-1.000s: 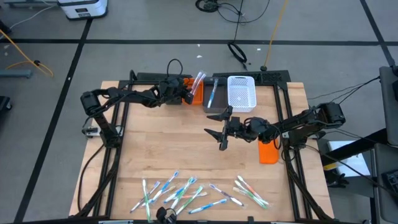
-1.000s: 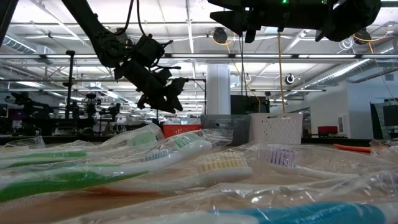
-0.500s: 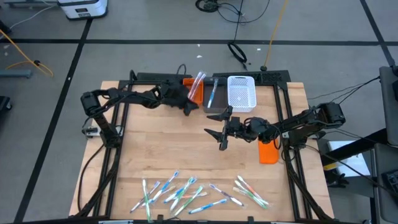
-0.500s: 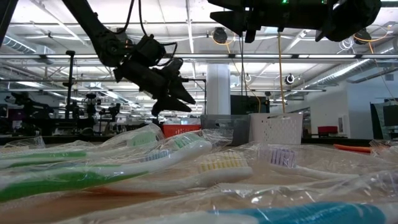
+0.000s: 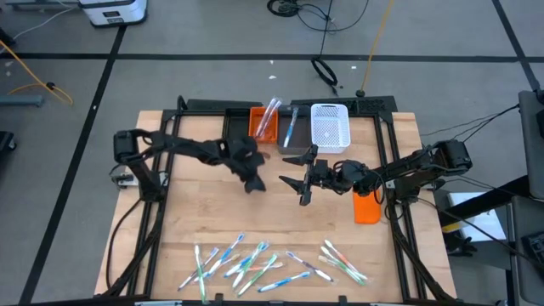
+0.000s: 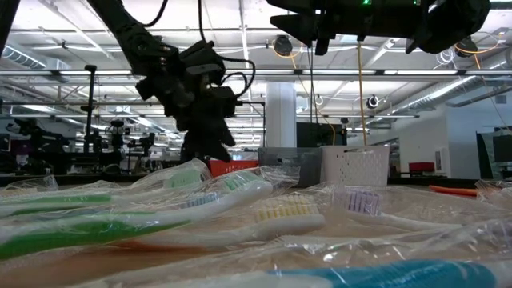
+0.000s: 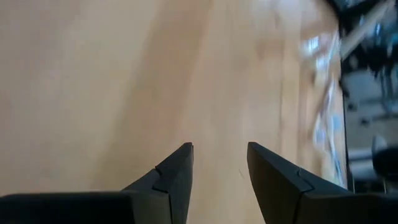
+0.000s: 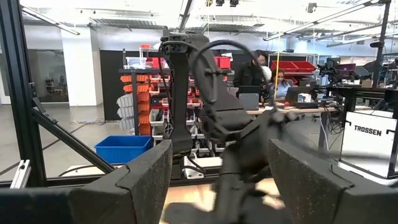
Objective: Pick & Place Toothbrushes
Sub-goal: Put the blue toothbrush into the gray bin
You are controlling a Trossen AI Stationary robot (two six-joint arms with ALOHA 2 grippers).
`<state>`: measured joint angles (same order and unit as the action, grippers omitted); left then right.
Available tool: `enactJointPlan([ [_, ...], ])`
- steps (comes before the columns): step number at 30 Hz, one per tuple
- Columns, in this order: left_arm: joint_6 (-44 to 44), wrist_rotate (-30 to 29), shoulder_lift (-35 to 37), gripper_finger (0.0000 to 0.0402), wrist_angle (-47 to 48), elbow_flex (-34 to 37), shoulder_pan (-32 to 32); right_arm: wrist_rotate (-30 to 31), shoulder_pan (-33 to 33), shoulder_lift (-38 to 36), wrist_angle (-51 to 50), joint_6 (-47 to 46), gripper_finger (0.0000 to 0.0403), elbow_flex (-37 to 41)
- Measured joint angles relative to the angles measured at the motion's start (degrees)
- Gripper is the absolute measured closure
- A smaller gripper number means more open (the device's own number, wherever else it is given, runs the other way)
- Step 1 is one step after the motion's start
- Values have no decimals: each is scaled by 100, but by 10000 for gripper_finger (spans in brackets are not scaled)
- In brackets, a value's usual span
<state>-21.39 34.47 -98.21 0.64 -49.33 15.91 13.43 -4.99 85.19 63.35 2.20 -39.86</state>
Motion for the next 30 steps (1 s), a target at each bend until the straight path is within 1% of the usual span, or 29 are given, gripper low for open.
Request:
enactJointPlan([
  [3,-21,-198,0,250,539,1,-372,0,0,0,-2,0,149,0],
  [7,-276,-827,0,250,1367,1,-913,0,0,0,-8,0,149,0],
  [10,-618,-1196,1,250,1796,0,-1339,-2,0,0,-28,0,149,0],
  [13,-986,-1461,95,250,1941,-6,-1747,-2,0,-1,-26,0,149,0],
  [16,-1441,-1516,266,250,2048,-1,-2188,-2,0,0,-30,0,149,0],
  [22,-2506,-2504,784,250,2330,-2,-3093,-2,1,-2,-70,0,149,0],
  [26,-3192,-2916,901,250,2349,-2,-3669,-2,0,-2,-78,0,149,0],
  [30,-3756,-3161,905,250,2232,-2,-4149,-2,2,-2,-97,0,149,-1],
])
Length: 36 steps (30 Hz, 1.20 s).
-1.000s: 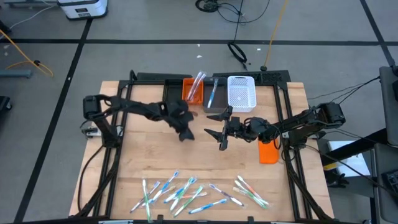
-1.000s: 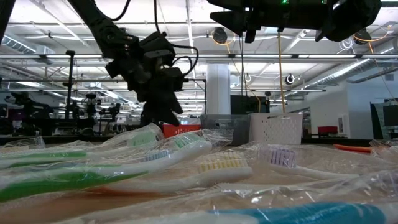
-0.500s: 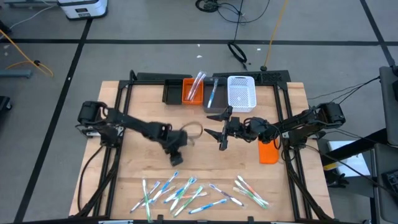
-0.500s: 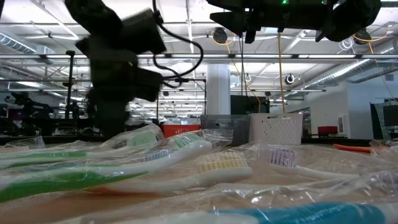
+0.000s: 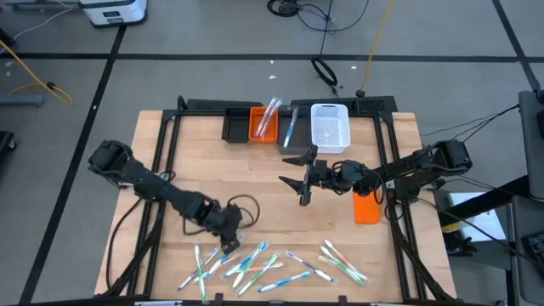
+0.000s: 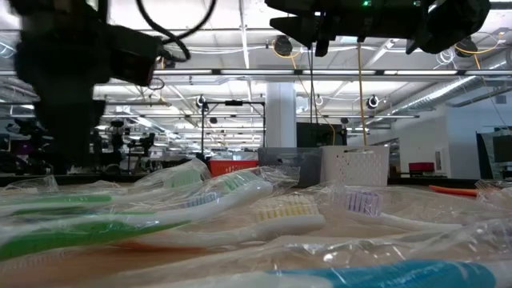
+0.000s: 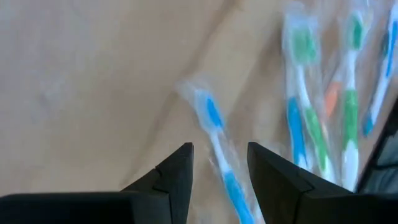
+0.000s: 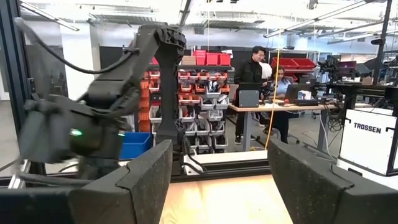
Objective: Pick & Place Toothbrushes
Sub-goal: Put the blue toothbrush into the gray bin
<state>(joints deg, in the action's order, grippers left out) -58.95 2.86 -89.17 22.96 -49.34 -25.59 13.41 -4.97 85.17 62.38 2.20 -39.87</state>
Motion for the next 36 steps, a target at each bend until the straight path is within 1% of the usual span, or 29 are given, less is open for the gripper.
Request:
enactJointPlan([
  [5,-429,-409,-9,250,-125,0,-368,0,0,0,-10,0,149,-1],
  [10,-614,-639,-97,250,-454,0,-575,0,-1,0,-10,0,149,-1],
  [13,-639,-653,-270,250,-607,0,-612,0,0,0,-10,-1,149,-1],
  [18,-738,-593,-482,250,-564,0,-607,0,0,0,-10,-2,149,1],
  [33,-738,-735,-507,250,-494,0,-605,0,-1,0,-12,-2,149,1],
  [36,-743,-744,-621,250,-497,0,-605,0,0,0,-12,-2,149,-1],
])
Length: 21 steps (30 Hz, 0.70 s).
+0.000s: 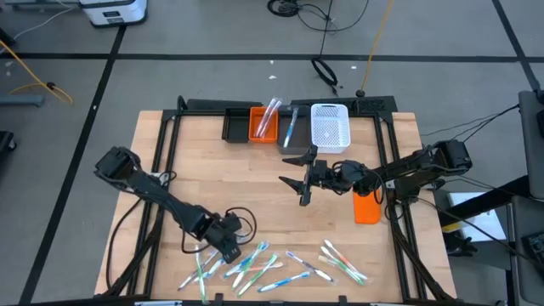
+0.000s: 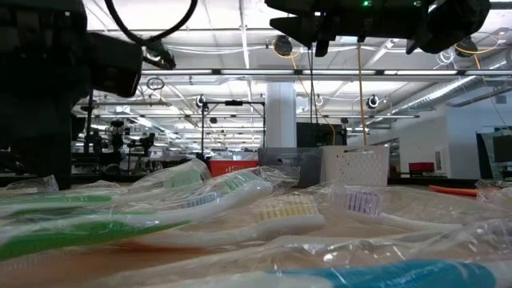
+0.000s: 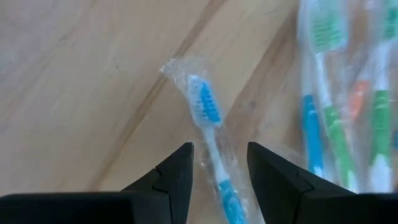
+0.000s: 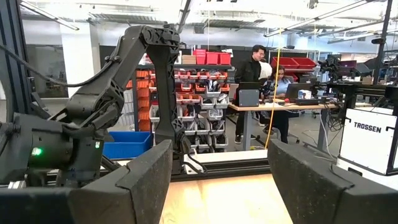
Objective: Pick & Place Toothbrushes
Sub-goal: Put the blue toothbrush into the gray bin
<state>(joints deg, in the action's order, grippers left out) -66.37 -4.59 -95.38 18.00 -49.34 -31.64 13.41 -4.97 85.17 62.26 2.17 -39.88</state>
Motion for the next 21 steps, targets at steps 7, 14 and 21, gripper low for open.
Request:
enactJointPlan([
  [7,-13,192,-255,253,-56,-11,64,0,0,0,-45,-2,149,0],
  [14,-80,252,-266,355,97,-6,184,0,0,0,-46,-2,149,0],
  [21,-142,253,-210,390,15,2,258,0,-2,0,-46,-2,149,0],
])
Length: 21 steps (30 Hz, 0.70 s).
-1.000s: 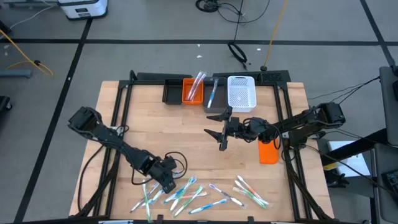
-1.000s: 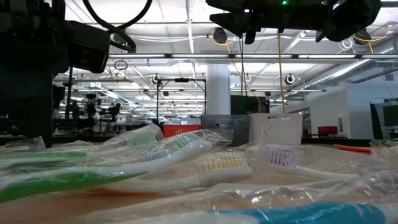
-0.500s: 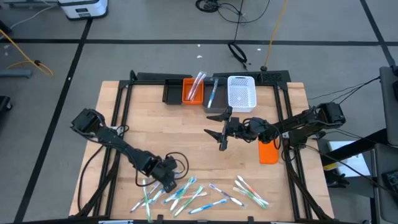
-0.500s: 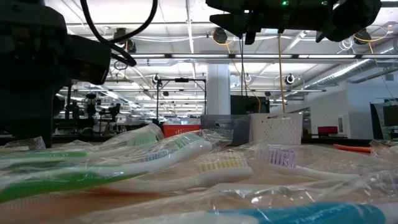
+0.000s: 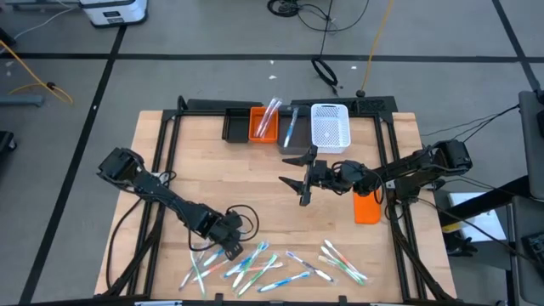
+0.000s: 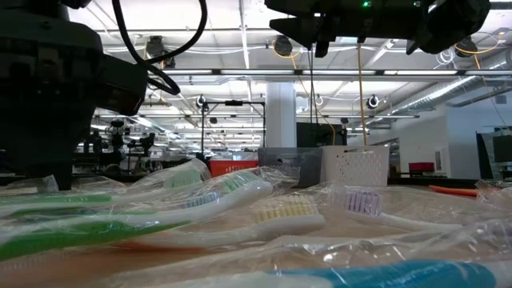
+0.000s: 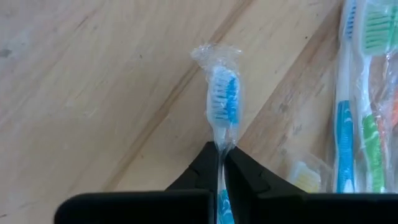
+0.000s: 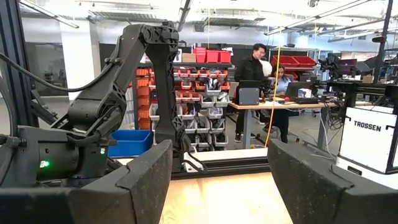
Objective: Pick & Place Toothbrushes
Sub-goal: Put the blue toothbrush into the gray bin
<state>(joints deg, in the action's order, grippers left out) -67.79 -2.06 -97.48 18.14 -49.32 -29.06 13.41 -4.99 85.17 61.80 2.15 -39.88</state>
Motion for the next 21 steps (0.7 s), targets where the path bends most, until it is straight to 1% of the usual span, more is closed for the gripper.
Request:
enactJointPlan([
  [2,68,-22,29,397,-45,0,27,0,2,0,1,0,149,0],
  [4,112,-255,109,397,-101,4,48,0,1,0,0,0,149,0],
  [11,525,-716,479,400,-214,-2,217,0,1,0,-52,1,149,-2],
  [21,1553,-1900,1338,401,-274,-1,474,0,0,0,-96,0,149,-2],
])
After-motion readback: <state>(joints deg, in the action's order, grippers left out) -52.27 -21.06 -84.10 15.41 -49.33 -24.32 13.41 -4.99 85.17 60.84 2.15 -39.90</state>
